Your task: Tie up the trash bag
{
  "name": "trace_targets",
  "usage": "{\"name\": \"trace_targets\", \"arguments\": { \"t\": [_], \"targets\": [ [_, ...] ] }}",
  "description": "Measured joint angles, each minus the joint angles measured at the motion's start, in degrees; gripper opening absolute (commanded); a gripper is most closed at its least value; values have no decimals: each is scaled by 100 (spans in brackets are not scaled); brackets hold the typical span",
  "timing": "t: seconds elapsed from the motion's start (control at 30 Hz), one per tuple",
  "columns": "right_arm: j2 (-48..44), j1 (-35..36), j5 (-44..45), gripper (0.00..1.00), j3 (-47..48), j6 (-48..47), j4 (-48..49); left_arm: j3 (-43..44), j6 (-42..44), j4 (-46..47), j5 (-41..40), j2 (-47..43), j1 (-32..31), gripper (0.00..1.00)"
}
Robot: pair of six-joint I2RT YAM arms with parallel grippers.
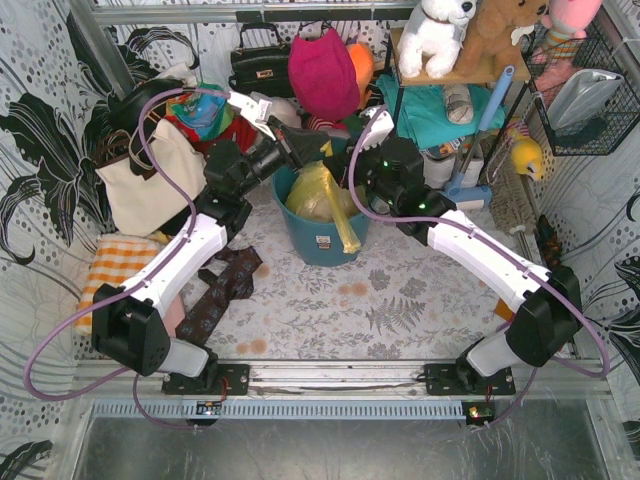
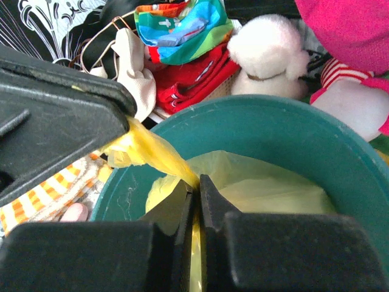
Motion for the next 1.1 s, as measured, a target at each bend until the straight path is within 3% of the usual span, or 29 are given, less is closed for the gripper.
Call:
{"name": "trace_targets", "arguments": {
  "t": [0.57, 0.63, 0.7, 0.87, 1.1],
  "targets": [
    [-118, -2, -190, 0, -420, 256, 98, 4, 55, -533, -619, -2, -39, 0],
    [-118, -2, -205, 6, -420, 256, 111, 4, 26, -527, -634, -2, -39, 0],
    [-118, -2, -234, 22, -420, 256, 116, 4, 4, -507, -612, -2, -39, 0],
    [-118, -2, -295, 38, -404, 269, 35, 15, -76, -184, -334, -2, -35, 0],
    [-118, -7, -262, 43, 4, 190, -125, -157, -190, 131, -116, -199, -35, 0]
  ]
}}
